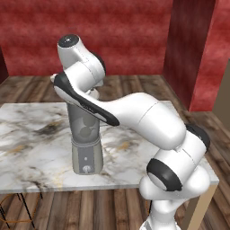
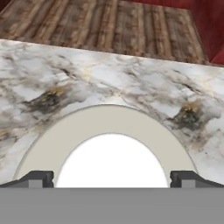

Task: Grab the lime and lemon from the fridge, place them in the blender, close the lid, and turn on the blender to create a marinade.

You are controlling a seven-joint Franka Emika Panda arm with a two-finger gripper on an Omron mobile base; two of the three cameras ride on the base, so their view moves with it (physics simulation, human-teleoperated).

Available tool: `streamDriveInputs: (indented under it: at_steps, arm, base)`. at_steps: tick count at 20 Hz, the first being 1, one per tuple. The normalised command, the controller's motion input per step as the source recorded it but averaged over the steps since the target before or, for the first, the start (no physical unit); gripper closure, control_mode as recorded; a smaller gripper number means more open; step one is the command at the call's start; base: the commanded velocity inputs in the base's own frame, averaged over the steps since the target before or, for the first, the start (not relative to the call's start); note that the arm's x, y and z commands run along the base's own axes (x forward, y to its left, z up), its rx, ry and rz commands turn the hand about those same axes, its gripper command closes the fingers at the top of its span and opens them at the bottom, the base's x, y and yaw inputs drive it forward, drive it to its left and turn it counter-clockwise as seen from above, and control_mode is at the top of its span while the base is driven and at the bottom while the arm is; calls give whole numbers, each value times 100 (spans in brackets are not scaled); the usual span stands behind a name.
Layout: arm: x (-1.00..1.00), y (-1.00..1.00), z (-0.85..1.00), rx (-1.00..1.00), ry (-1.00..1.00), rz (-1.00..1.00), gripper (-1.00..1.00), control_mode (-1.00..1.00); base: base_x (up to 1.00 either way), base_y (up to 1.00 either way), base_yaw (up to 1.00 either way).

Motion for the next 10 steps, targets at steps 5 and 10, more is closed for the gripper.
streamDriveInputs:
  at_steps: [5, 10]
  arm:
    - [1, 0, 0, 0, 0, 0, -100, -100]
    - [3, 0, -10, 0, 4, 0, -100, -100]
  base:
    - [0, 0, 0]
    - [0, 0, 0]
